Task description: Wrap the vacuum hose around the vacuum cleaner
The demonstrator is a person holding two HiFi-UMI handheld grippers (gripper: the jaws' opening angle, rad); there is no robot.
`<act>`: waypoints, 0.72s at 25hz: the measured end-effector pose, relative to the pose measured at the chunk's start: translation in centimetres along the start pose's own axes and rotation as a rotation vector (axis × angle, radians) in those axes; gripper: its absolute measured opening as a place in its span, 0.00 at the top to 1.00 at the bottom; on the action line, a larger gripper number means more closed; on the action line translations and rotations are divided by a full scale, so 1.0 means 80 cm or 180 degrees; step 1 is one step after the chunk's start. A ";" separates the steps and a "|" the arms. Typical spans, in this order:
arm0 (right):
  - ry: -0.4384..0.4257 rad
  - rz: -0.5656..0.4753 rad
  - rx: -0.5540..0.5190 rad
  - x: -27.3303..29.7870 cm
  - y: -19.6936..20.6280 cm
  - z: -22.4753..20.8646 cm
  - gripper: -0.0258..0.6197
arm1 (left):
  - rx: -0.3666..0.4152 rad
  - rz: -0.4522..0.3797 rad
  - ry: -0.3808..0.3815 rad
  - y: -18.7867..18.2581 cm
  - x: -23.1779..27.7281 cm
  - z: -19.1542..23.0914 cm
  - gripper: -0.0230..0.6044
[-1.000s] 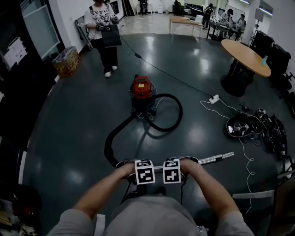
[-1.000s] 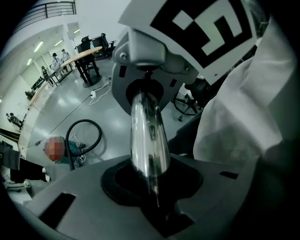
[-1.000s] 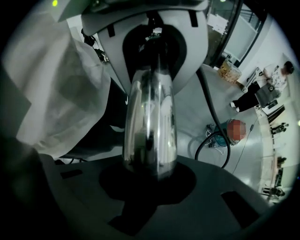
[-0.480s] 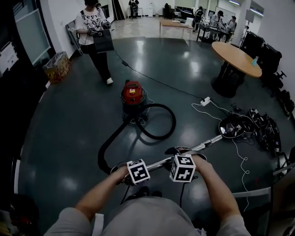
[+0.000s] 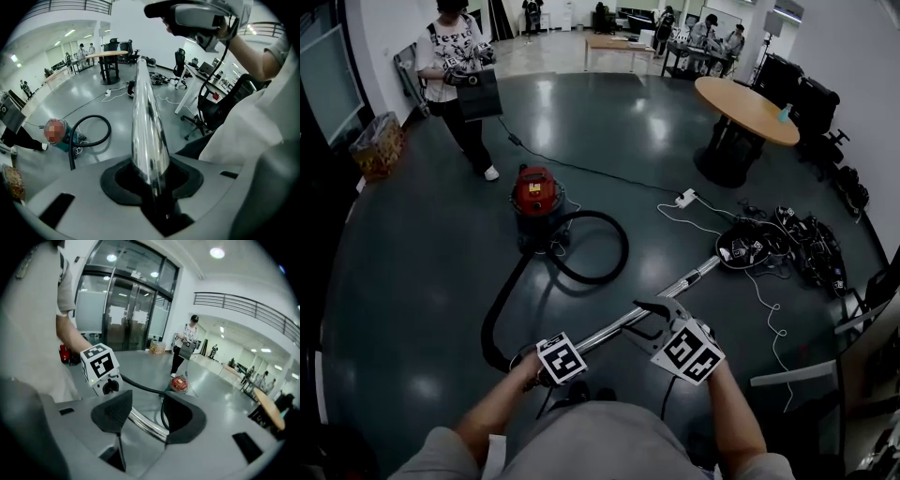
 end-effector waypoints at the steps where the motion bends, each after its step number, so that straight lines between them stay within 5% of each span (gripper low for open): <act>1: -0.0003 -0.0129 0.0219 -0.002 0.003 0.004 0.63 | -0.0047 -0.0096 0.0043 -0.005 0.001 -0.001 0.76; 6: 0.0041 -0.0495 0.1123 0.001 0.026 0.020 0.64 | -0.0306 -0.0437 0.0140 -0.014 0.001 0.005 0.76; 10: 0.0221 -0.0624 0.1678 0.013 0.052 0.019 0.75 | -0.0482 -0.0743 0.0208 -0.028 0.003 0.018 0.76; 18: 0.0260 -0.0680 0.2144 0.039 0.065 0.009 0.76 | -0.0711 -0.1100 0.0320 -0.051 -0.016 0.025 0.76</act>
Point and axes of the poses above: the fingertips, and each gripper's own axes: x forward along the fingers, z to its left, y out of its underside, the point moved 2 cm from there along -x, backward along the fingers, and after that the axes turned 9 degrees about -y, right-handed, at the moved point
